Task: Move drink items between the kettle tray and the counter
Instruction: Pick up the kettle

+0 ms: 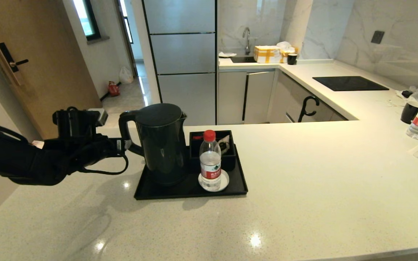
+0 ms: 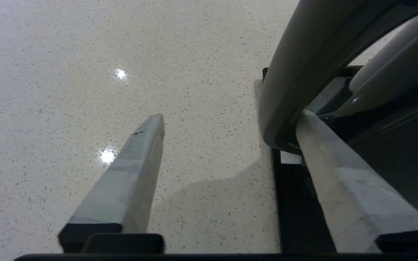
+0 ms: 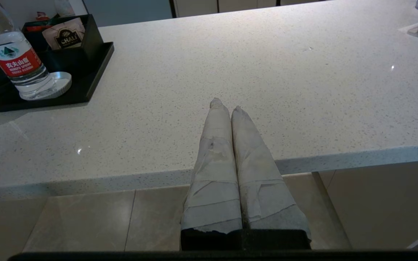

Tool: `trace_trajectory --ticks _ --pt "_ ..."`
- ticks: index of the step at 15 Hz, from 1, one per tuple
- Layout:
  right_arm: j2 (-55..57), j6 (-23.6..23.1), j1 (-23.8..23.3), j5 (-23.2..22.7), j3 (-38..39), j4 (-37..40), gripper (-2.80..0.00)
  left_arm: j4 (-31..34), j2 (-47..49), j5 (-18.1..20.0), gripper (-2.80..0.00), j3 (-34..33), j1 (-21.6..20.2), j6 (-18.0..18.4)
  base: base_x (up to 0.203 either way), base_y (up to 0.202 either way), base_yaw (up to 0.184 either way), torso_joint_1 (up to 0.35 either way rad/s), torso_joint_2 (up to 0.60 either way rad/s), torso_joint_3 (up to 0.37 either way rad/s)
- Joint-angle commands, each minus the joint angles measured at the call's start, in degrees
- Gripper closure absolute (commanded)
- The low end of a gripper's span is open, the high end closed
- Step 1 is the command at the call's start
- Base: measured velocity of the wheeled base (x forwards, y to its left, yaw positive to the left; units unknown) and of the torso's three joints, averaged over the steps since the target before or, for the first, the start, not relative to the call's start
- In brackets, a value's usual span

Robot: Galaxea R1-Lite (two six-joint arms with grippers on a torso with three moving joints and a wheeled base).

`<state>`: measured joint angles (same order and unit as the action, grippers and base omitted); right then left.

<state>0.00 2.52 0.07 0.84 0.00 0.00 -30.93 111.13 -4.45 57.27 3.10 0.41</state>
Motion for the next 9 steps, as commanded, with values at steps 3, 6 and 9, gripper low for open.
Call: trace_trajectory --ticks 3,6,9 --pt "0.0 0.0 0.1 0.0 0.0 0.0 0.00 -0.4 -1.0 -0.2 -2.80 -0.8 0.5 0.0 0.000 0.000 0.000 0.000 0.00 0.000" --pt "0.1 0.0 0.1 0.0 0.0 0.0 0.00 -2.0 1.5 -0.6 -2.80 3.1 0.9 0.1 0.000 0.000 0.000 0.000 0.00 0.000" --pt "0.0 0.0 0.0 0.0 0.0 0.0 0.00 -6.2 6.3 -4.7 -2.80 7.1 1.0 0.5 0.000 0.000 0.000 0.000 0.00 0.000"
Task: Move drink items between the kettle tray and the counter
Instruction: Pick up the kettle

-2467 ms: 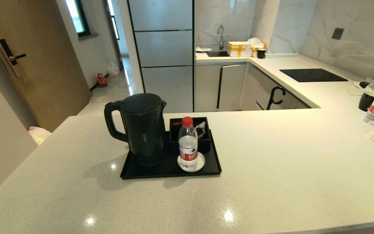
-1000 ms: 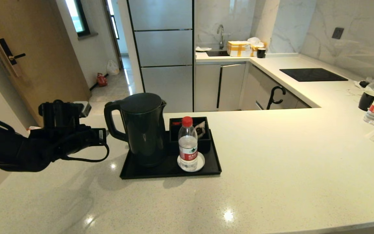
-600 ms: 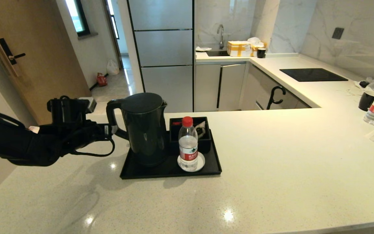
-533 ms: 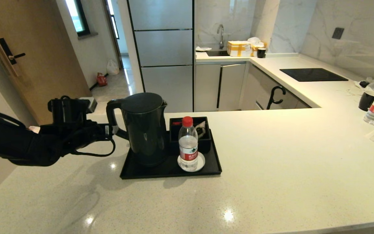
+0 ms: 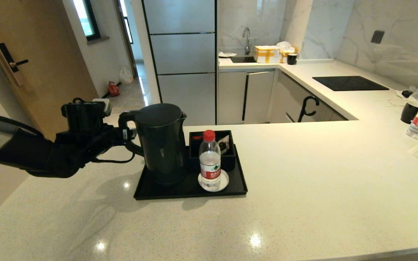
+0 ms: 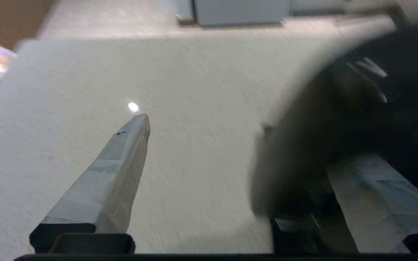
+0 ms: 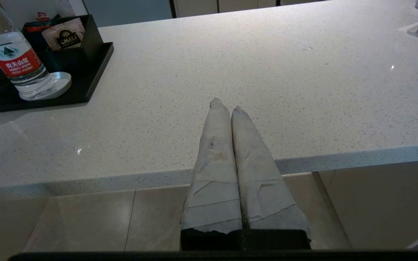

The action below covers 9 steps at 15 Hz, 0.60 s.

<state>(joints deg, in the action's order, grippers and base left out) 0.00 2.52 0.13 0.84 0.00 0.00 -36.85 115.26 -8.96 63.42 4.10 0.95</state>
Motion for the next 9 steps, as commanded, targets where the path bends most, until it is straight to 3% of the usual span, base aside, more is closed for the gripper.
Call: trace_trajectory --ticks 1,4,6,9 --pt "0.1 0.0 0.0 -0.1 0.0 0.0 0.00 -1.1 3.0 -1.2 -2.80 2.0 0.3 0.1 0.000 0.000 0.000 0.000 0.00 0.000" --pt "0.1 0.0 0.0 -0.1 0.0 0.0 0.00 -1.2 3.2 -1.3 -2.80 2.3 0.5 0.1 0.000 0.000 0.000 0.000 0.00 0.000" --pt "0.0 0.0 0.0 -0.1 0.0 0.0 0.00 -3.8 4.6 -1.4 -2.80 2.9 0.7 3.2 0.000 0.000 0.000 0.000 0.00 0.000" --pt "0.1 0.0 0.0 -0.1 0.0 0.0 0.00 -6.5 6.6 -1.8 -2.80 3.3 1.3 3.9 0.000 0.000 0.000 0.000 0.00 0.000"
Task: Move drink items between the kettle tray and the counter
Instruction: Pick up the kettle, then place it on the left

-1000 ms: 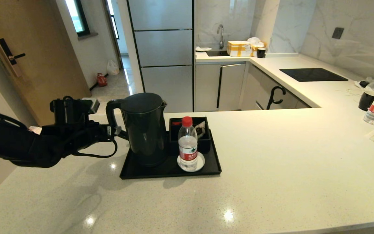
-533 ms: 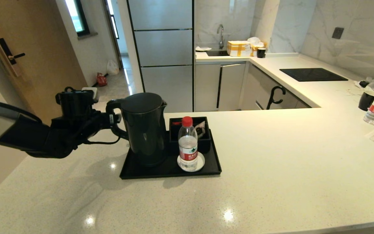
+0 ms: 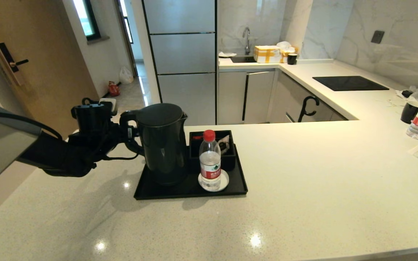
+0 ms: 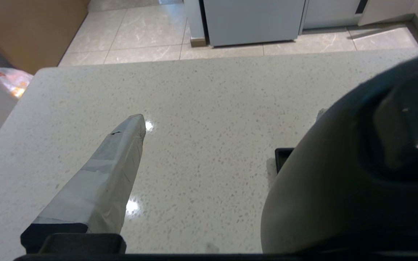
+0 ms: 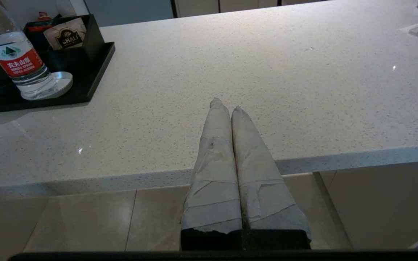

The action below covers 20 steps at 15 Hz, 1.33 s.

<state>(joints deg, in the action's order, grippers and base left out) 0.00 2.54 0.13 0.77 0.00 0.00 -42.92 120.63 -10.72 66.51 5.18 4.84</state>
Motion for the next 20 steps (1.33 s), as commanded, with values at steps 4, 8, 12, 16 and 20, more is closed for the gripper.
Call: trace_trajectory --ticks 4,8,12,16,20 --pt "0.1 0.0 0.0 0.0 0.0 0.0 0.00 -0.5 1.3 -0.1 0.00 0.2 0.3 0.1 0.000 0.000 0.000 0.000 0.00 0.000" --pt "0.0 0.0 0.0 0.0 0.0 0.0 0.00 -1.8 2.7 -2.2 0.00 1.6 1.7 0.0 0.000 0.000 0.000 0.000 0.00 0.000" --pt "0.0 0.0 0.0 0.0 0.0 0.0 0.00 -1.8 1.8 -3.8 0.00 3.0 2.4 0.1 0.000 0.000 0.000 0.000 0.00 0.000" --pt "0.1 0.0 0.0 0.0 0.0 0.0 0.00 -1.3 -1.3 -6.4 0.00 3.5 3.1 -0.3 0.000 0.000 0.000 0.000 0.00 0.000" --pt "0.0 0.0 0.0 0.0 0.0 0.0 0.00 -0.7 -4.7 -8.6 0.00 2.7 3.3 -1.5 0.000 0.000 0.000 0.000 0.00 0.000"
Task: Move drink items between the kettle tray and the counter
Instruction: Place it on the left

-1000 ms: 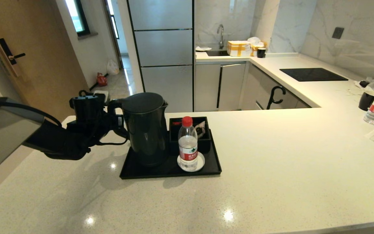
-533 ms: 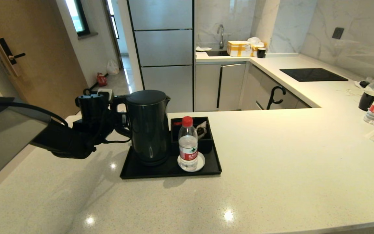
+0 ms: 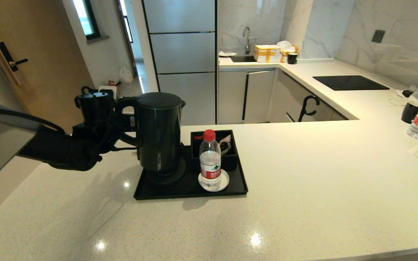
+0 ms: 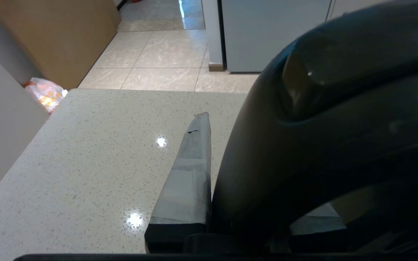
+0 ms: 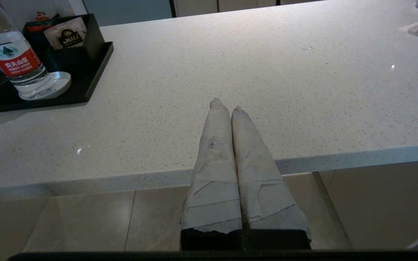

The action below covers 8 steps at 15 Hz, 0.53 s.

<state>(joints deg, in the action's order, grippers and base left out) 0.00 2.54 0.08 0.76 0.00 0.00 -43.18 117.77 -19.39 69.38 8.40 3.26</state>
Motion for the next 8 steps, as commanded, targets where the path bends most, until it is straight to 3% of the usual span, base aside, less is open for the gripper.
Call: trace_trajectory --ticks 1,6,8 --pt "0.1 0.0 0.1 0.0 0.0 0.0 0.00 0.2 -3.1 -1.0 0.00 -0.2 0.0 -0.8 0.000 0.000 0.000 0.000 0.00 0.000" --pt "0.1 0.0 0.1 0.0 0.0 0.0 0.00 0.7 -8.3 -1.5 0.00 -4.5 -1.6 -1.3 0.000 0.000 0.000 0.000 0.00 0.000" --pt "0.1 0.0 0.1 0.0 0.0 0.0 0.00 0.0 -11.5 -1.5 0.00 -9.4 -6.2 -1.5 0.000 0.000 0.000 0.000 0.00 0.000"
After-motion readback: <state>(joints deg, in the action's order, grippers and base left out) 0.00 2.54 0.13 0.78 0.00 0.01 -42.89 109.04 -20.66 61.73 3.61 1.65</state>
